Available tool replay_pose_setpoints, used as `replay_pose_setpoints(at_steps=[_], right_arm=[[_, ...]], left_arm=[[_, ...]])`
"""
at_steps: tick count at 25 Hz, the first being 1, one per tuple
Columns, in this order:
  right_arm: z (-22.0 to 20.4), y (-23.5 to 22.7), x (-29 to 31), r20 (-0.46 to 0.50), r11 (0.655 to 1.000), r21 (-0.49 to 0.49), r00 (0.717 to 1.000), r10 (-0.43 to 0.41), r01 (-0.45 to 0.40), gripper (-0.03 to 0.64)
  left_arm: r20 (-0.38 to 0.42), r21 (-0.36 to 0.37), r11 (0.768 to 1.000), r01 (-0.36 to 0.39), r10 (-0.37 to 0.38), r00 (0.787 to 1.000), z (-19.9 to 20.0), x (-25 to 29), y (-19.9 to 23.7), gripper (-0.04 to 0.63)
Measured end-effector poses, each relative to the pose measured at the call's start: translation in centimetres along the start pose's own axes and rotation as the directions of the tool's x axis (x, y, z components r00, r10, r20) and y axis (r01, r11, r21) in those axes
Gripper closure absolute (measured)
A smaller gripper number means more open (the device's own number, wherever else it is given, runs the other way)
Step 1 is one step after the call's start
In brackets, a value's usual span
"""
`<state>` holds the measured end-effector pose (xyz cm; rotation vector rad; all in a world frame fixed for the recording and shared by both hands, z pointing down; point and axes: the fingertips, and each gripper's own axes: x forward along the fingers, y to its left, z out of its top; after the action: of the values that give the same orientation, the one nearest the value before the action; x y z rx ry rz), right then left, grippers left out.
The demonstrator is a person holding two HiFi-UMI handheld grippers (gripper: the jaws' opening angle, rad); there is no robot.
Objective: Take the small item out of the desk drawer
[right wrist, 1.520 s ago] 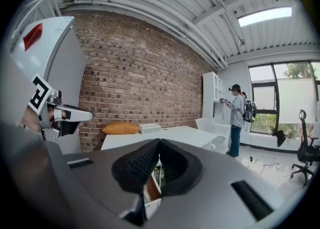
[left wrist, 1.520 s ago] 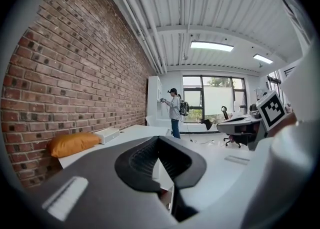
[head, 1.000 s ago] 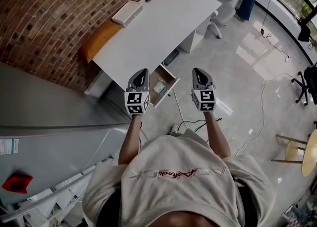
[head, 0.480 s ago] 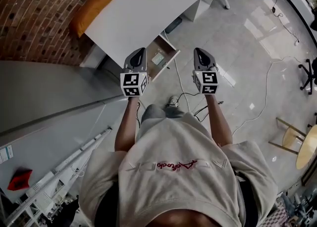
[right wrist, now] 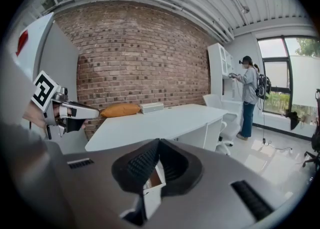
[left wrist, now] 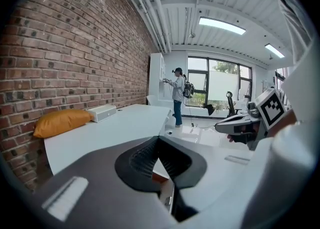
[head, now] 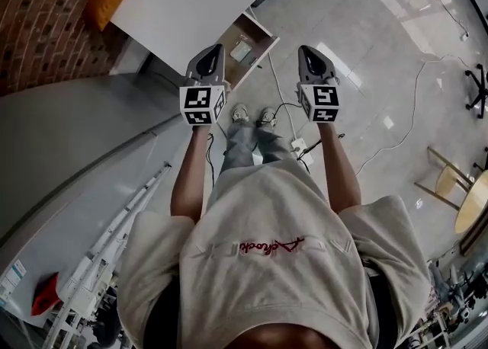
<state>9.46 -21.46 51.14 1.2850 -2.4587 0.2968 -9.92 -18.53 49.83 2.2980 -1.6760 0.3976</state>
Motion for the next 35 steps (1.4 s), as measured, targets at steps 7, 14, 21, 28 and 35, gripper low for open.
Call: replay_pose_setpoints(at_steps=[7, 14, 21, 28, 35], right_arm=[[-2.7, 1.9, 1.7, -0.029, 0.999, 0.02, 0.999, -0.032, 0.033, 0.604], [-6.8, 3.8, 1.5, -0.088, 0.997, 0.059, 0.995, -0.045, 0.051, 0.604], [-11.3, 5.0, 1.5, -0.143, 0.997, 0.073, 0.989, -0.027, 0.037, 0.604], [-16.0, 4.7, 0.8, -0.2, 0.994, 0.09, 0.979, -0.036, 0.055, 0.604], [-18.6, 4.6, 1.5, -0.221, 0.994, 0.103, 0.975, -0.019, 0.043, 0.604]], left_arm=[[-0.031, -0.028, 0.998, 0.062, -0.063, 0.998, -4.2, 0.7, 0.1, 0.586], [-0.099, -0.087, 0.991, 0.099, -0.107, 0.989, -9.8, 0.0, -1.2, 0.586], [-0.153, -0.112, 0.989, 0.091, -0.108, 0.982, -14.8, -0.1, -1.2, 0.586], [-0.201, -0.111, 0.99, 0.082, -0.104, 0.974, -19.1, 1.4, -0.7, 0.586], [-0.205, -0.109, 0.99, 0.091, -0.112, 0.972, -20.7, 5.6, -0.2, 0.586]])
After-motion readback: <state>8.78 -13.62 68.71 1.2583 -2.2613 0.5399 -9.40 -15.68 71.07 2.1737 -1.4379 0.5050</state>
